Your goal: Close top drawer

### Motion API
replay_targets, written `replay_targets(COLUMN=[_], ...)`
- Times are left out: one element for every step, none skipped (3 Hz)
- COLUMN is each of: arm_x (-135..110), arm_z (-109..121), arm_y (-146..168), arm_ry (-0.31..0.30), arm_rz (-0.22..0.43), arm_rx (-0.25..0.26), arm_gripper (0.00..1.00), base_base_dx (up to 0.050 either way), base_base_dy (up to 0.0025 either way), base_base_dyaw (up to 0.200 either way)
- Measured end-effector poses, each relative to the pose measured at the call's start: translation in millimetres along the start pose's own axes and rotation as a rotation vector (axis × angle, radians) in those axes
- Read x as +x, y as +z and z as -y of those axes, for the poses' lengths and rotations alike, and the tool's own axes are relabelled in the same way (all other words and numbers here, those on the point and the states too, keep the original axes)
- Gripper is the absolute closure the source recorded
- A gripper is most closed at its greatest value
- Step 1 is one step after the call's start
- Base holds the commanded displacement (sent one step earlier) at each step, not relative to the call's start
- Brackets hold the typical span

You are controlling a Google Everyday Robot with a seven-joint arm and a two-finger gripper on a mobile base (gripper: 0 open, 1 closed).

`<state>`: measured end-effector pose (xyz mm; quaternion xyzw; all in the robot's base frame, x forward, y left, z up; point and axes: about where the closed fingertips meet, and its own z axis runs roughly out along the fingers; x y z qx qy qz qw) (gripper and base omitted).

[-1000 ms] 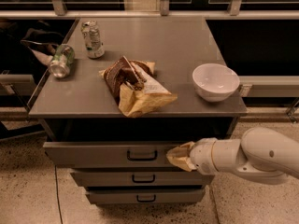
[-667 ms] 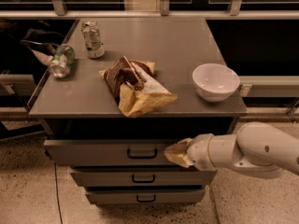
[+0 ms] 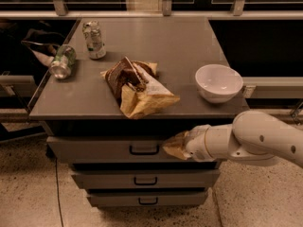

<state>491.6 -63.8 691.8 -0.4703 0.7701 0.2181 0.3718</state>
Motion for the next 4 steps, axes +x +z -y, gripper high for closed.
replay_targets(arm_x=[34.0, 70.6, 72.2, 72.2], arm_z=[-19.4, -34.3, -35.2, -35.2], arm_y=[-26.9, -60.7, -63.2, -63.2], arm_ry=[0.052, 0.137, 0.141, 0.141], arm_rz=[0.002, 0.004, 0.005, 0.005], arm_rx=[-0.057, -0.057, -0.057, -0.057], arm_gripper=[0.52, 0.29, 0.0, 0.0], base_base_dx=[0.0, 0.0, 0.0, 0.0], base_base_dy=[0.0, 0.0, 0.0, 0.0], base_base_dyaw=[0.0, 0.0, 0.0, 0.0])
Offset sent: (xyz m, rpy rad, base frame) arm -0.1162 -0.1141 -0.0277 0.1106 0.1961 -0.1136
